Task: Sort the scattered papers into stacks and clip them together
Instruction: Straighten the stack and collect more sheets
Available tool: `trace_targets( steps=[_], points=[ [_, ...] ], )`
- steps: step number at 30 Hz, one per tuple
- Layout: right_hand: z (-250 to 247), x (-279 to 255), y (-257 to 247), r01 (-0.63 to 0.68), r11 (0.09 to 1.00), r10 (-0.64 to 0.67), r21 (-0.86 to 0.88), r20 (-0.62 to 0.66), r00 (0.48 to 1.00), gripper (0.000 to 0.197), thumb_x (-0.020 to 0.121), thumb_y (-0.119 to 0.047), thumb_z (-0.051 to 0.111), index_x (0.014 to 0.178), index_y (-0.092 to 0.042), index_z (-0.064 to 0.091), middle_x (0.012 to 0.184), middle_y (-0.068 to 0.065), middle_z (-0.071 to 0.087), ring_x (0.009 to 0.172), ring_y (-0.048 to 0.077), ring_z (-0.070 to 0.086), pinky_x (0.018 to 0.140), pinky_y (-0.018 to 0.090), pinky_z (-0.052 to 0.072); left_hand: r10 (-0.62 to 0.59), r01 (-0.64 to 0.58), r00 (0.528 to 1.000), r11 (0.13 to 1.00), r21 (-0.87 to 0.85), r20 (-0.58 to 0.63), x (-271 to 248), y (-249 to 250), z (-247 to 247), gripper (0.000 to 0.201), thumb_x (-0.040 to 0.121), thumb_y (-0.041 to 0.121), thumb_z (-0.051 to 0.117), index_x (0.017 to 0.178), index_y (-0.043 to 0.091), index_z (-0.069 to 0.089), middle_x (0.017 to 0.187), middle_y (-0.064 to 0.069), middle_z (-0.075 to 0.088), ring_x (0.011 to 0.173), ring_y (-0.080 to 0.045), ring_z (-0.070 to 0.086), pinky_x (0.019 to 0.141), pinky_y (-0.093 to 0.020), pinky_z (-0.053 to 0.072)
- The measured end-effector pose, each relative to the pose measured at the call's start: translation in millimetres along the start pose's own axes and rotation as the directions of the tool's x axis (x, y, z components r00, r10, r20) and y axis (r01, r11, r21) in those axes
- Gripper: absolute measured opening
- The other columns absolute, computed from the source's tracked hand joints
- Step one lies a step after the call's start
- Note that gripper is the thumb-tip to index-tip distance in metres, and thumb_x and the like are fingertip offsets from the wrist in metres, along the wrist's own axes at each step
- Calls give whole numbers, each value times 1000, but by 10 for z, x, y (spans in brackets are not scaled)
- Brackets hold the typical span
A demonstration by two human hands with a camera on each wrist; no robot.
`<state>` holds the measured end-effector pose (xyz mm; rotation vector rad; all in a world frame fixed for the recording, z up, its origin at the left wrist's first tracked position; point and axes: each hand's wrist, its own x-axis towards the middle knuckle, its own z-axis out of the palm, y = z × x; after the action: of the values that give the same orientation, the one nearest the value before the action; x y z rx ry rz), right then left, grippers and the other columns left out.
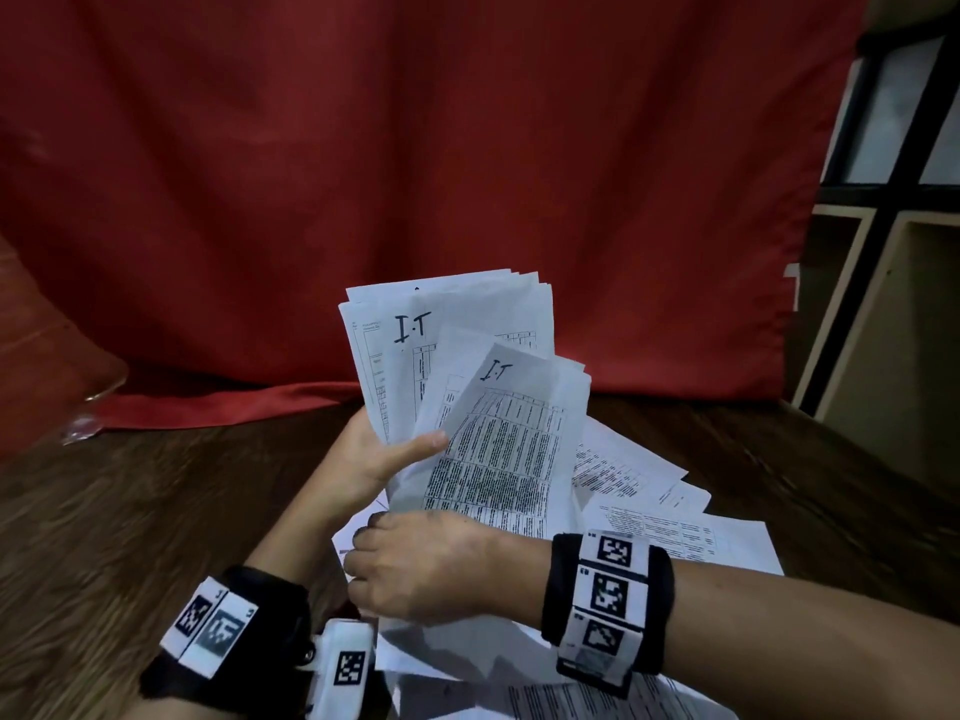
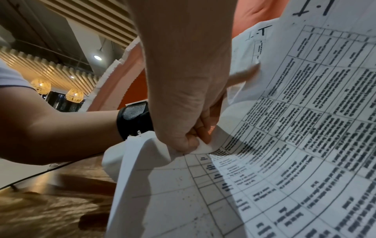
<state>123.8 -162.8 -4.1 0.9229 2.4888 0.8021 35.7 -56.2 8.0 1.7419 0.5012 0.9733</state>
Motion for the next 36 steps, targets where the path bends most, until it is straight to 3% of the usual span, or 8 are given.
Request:
trace_targets(
  steps=[6, 9, 12, 14, 17, 29, 34, 36],
  points=[
    [-10, -182, 260, -26, 973, 110, 231, -360, 927, 24, 84, -6, 58, 107, -12, 66, 103, 5, 61, 93, 24, 56, 92, 38, 44, 16, -23, 967, 999, -24, -255, 106, -118, 9, 29, 95, -7, 71, 103, 20, 73, 86, 13, 83, 92, -10, 80, 72, -18, 61],
    [234, -571, 476, -285, 853, 513, 438, -599, 615, 25, 83, -2, 59, 105, -3, 70, 106, 12, 66, 101, 28, 59, 97, 43, 47, -15, -24, 943, 993, -114, -333, 141, -181, -120, 32, 95, -9, 68, 104, 21, 73, 93, 10, 83, 88, -9, 80, 87, -34, 63],
    [577, -950, 645, -539, 297, 954, 788, -269, 132, 46, 92, -26, 60, 135, -9, 55, 133, 7, 55, 125, 21, 48, 108, 47, 41, -21, -50, 932, 981, -186, -362, 151, -204, -223, 34, 94, -10, 68, 108, 21, 72, 98, 5, 83, 95, -16, 80, 92, -38, 61],
    [748, -1061, 731, -431, -183, 976, 883, 215, 25, 70, 92, -47, 63, 151, -19, 37, 147, -2, 42, 138, 16, 38, 116, 43, 35, -22, -63, 939, 969, -237, -342, 179, -194, -224, 35, 94, -11, 68, 110, 19, 72, 101, 2, 83, 103, -21, 79, 91, -34, 64],
    [863, -1070, 816, 33, -484, 873, 874, 480, 79, 50, 92, -47, 67, 134, -22, 55, 130, -5, 63, 125, 18, 59, 95, 33, 52, -16, -63, 954, 966, -252, -300, 243, -198, -167, 31, 84, 0, 78, 108, 19, 77, 110, -5, 82, 109, -30, 78, 92, -38, 62],
    [530, -986, 1194, 281, -86, 975, 956, 139, -175, 15, 102, -17, 59, 112, -19, 69, 107, 0, 75, 98, 10, 69, 90, 31, 56, 17, -36, 990, 991, -127, -143, 287, -42, -88, 42, 79, 23, 90, 116, 10, 76, 110, -6, 83, 99, -21, 80, 79, -24, 63],
    [583, -1028, 1243, 395, -191, 977, 899, 211, -8, 75, 86, -46, 76, 148, -24, 40, 138, 1, 62, 126, 17, 61, 108, 41, 48, 51, -85, 977, 984, -158, -208, 321, 0, -60, 20, 81, 19, 82, 100, 16, 79, 92, 4, 83, 84, -10, 78, 76, -22, 61],
    [553, -1045, 1252, 432, -259, 965, 864, 247, 85, 73, 79, -48, 78, 140, -21, 49, 132, 2, 67, 123, 19, 64, 111, 46, 46, 74, -114, 973, 978, -176, -219, 330, 19, -56, 15, 77, 21, 79, 92, 19, 83, 92, 3, 84, 82, -12, 78, 75, -23, 62]
  ],
)
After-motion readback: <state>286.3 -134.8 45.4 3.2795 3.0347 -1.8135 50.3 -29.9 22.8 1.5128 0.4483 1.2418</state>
